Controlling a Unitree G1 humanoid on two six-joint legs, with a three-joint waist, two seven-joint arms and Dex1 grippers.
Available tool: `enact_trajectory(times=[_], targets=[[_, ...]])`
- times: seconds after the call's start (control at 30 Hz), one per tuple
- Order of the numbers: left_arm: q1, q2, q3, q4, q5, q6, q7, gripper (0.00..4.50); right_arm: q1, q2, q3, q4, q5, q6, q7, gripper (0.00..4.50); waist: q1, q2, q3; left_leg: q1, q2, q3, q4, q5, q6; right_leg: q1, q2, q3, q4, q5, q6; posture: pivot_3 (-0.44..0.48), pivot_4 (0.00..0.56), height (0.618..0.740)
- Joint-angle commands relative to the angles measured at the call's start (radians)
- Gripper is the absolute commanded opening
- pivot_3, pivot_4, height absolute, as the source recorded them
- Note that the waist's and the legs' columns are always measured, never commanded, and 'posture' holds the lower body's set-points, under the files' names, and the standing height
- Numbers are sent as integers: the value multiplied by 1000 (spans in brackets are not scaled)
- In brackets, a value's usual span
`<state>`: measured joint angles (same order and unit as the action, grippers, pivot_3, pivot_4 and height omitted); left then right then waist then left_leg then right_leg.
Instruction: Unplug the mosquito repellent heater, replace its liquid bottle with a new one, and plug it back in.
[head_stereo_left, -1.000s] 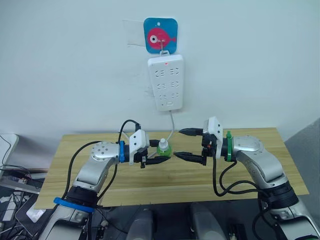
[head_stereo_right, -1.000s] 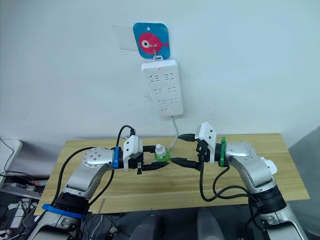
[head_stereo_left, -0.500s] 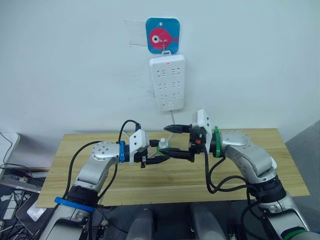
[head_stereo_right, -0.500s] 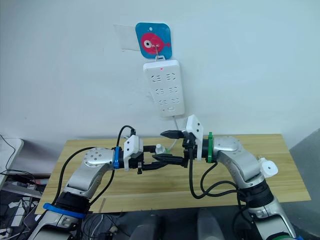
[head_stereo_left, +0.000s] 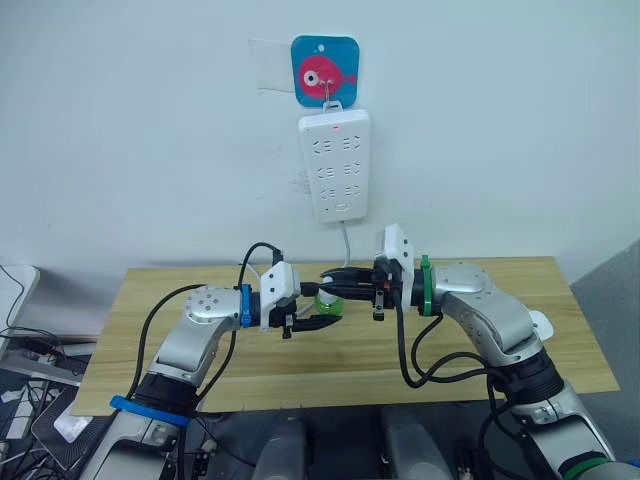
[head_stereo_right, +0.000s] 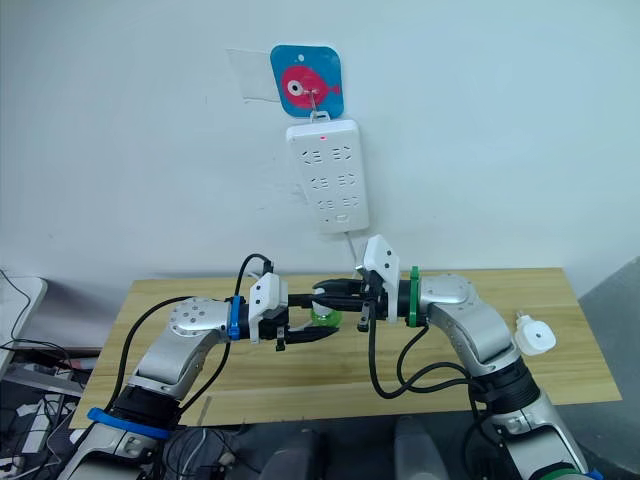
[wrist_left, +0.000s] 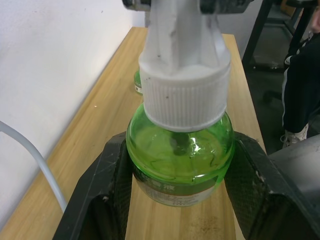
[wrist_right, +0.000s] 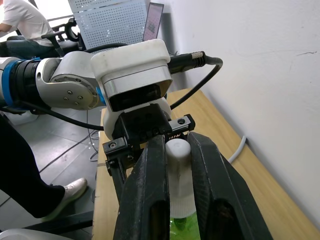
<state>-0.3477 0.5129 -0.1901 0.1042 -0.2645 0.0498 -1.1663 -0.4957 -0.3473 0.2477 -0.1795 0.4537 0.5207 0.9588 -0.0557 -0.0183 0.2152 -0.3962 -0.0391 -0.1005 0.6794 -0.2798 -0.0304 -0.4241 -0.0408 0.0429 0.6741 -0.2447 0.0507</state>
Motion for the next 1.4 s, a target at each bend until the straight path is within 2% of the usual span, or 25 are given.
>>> enact_trajectory(times=[0.03,0.2,0.3,0.43,0.67,1.0,1.4], targets=[[6,-1,12,-27,-4,-14,7,2215,-13,22,-99,-108,122,52,-34,246,0,0,0,0,0,0,0,0,0,0,0,0,0,0,0,-39,171,740],[31,7,36,-24,-17,8,29,2215,-19,43,-246,-161,219,146,-199,246,1,0,0,0,0,0,0,0,0,0,0,0,0,0,0,-54,179,740],[54,20,48,-34,-22,11,33,2215,12,26,-280,-152,162,127,-284,246,0,0,0,0,0,0,0,0,0,0,0,0,0,0,0,-63,182,740],[73,17,57,-51,-23,19,48,2215,130,-10,-183,-36,-114,-85,-389,246,-1,-1,-1,0,0,0,0,0,0,0,0,0,0,0,0,-73,182,740],[78,15,53,-94,-23,46,63,2215,200,85,-161,308,-316,-387,-543,246,-3,0,0,1,0,3,-1,0,0,0,0,2,2,0,0,-59,182,740],[116,53,71,-161,-38,90,66,2215,132,132,-184,696,-414,-633,-642,246,-2,0,0,2,0,3,-1,0,0,0,1,2,1,0,0,-20,182,740],[131,56,77,-195,-41,121,86,2215,62,137,-207,915,-437,-744,-665,246,-1,0,0,3,0,3,-2,0,0,2,1,2,1,0,0,-5,184,740]])
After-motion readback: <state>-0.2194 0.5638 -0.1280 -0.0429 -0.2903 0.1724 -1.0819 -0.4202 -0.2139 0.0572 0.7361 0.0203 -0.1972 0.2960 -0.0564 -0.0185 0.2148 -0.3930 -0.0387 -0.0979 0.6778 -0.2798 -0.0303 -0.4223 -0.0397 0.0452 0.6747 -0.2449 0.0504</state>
